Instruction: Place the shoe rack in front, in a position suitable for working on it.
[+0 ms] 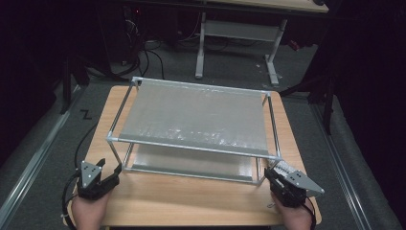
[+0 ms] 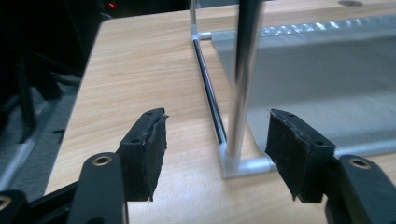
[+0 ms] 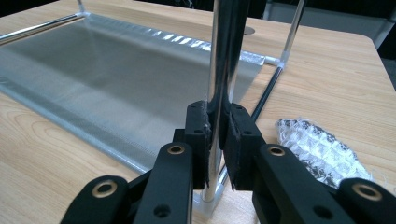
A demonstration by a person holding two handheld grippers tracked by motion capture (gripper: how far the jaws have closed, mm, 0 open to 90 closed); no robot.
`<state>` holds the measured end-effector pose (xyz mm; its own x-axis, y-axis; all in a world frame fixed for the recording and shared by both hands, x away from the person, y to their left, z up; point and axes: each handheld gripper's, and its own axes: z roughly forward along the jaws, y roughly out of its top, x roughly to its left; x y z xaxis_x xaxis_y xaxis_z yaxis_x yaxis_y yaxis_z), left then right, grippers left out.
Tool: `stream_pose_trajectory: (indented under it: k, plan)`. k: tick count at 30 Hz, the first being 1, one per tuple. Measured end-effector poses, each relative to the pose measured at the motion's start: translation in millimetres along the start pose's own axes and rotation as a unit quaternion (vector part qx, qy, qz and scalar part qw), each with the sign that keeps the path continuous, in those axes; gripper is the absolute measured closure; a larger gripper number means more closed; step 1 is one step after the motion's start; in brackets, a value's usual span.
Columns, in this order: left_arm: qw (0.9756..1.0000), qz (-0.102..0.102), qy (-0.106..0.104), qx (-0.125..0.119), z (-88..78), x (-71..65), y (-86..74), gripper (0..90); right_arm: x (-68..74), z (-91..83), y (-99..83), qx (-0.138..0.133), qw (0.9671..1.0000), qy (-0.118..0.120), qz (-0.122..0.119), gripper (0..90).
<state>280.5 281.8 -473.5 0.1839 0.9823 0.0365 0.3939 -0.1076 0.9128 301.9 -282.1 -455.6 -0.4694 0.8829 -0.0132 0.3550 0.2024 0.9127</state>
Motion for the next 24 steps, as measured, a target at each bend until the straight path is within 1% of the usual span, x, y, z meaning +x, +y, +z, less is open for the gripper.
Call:
stream_pose_trajectory:
  k: [1,2,3,4,6,7,8,9,10,11,12,13,15,16,17,18,19,20,21,22,23,24]
  plan:
    - [1.0000,0.007,0.000,-0.002,4.0,-1.3,4.6,38.5,-0.2,0.3,0.1,0.000,1.0000,0.000,0.000,80.9]
    - [0.9999,0.013,-0.002,-0.008,10.3,-4.4,12.1,40.7,-0.5,0.7,0.3,0.000,1.0000,-0.001,-0.002,80.9]
    - [0.9999,0.013,-0.002,-0.008,10.3,-4.4,12.1,43.1,-0.5,0.7,0.3,0.000,1.0000,-0.001,-0.002,80.9]
    - [0.9998,0.013,-0.004,-0.010,12.6,-5.7,15.7,43.1,-0.6,0.9,0.5,0.000,1.0000,-0.001,-0.001,80.9]
    - [0.9998,0.013,-0.012,-0.014,15.7,-7.5,21.5,51.1,-0.6,1.3,0.4,0.000,1.0000,-0.001,-0.001,80.9]
    - [0.9997,0.008,-0.017,-0.013,15.5,-8.1,23.7,57.9,-0.7,1.4,0.4,0.000,1.0000,0.000,-0.001,81.0]
    - [0.9998,0.009,-0.008,-0.016,10.5,-8.3,24.2,76.5,-0.4,1.8,0.4,-0.001,1.0000,-0.001,-0.001,81.0]
    - [0.9998,0.009,-0.008,-0.016,10.5,-8.3,24.2,80.0,-0.4,1.8,0.4,-0.001,1.0000,-0.001,-0.001,81.0]
    - [0.9997,0.006,-0.017,-0.015,6.6,-6.5,22.7,80.0,-0.2,2.0,0.3,-0.002,1.0000,-0.003,-0.001,81.0]
    - [0.9996,0.005,-0.022,-0.015,1.8,-5.5,19.9,80.4,-0.8,2.6,0.3,-0.002,1.0000,0.000,0.001,81.0]
    - [0.9997,0.011,-0.017,-0.012,-10.4,-7.5,12.3,80.4,0.5,4.2,0.8,-0.003,1.0000,0.001,-0.002,81.1]
    - [0.9997,0.011,-0.017,-0.012,-10.4,-7.5,12.3,80.3,0.5,4.2,0.8,-0.003,1.0000,0.001,-0.002,81.1]
    - [0.9997,0.017,-0.013,-0.013,-22.1,-9.9,4.5,80.2,2.3,7.3,2.5,-0.001,1.0000,-0.001,-0.005,81.1]
    - [0.9996,0.017,-0.013,-0.018,-30.6,-11.3,-1.1,80.1,2.4,9.1,3.3,-0.002,1.0000,0.000,-0.007,81.1]
    - [0.9996,0.017,-0.013,-0.021,-36.7,-12.2,-4.8,80.1,2.6,12.4,5.0,0.000,1.0000,-0.002,-0.006,81.1]
    - [0.9995,0.019,-0.010,-0.024,-45.5,-14.0,-9.9,80.1,2.4,19.4,8.3,0.001,1.0000,-0.002,-0.007,81.1]
    - [0.9995,0.019,-0.010,-0.024,-45.5,-14.0,-9.9,80.0,2.4,19.4,8.3,0.001,1.0000,-0.002,-0.007,81.1]
    - [0.9995,0.018,-0.007,-0.026,-49.7,-15.4,-12.3,79.9,1.6,27.6,12.7,0.003,1.0000,-0.003,-0.006,81.1]
    - [0.9995,0.018,-0.007,-0.026,-49.7,-15.4,-12.3,80.0,1.6,27.6,12.7,0.003,1.0000,-0.003,-0.006,81.1]
    - [0.9994,0.017,-0.005,-0.031,-51.9,-16.2,-14.9,79.9,0.1,36.1,18.3,0.010,0.9999,-0.004,-0.007,81.1]
    - [0.9994,0.017,-0.005,-0.031,-51.9,-16.2,-14.9,80.0,0.1,36.1,18.3,0.010,0.9999,-0.004,-0.007,81.1]
    - [0.9993,0.017,-0.005,-0.033,-52.9,-16.9,-15.9,80.0,-2.5,45.7,24.5,0.017,0.9998,-0.003,-0.009,81.1]
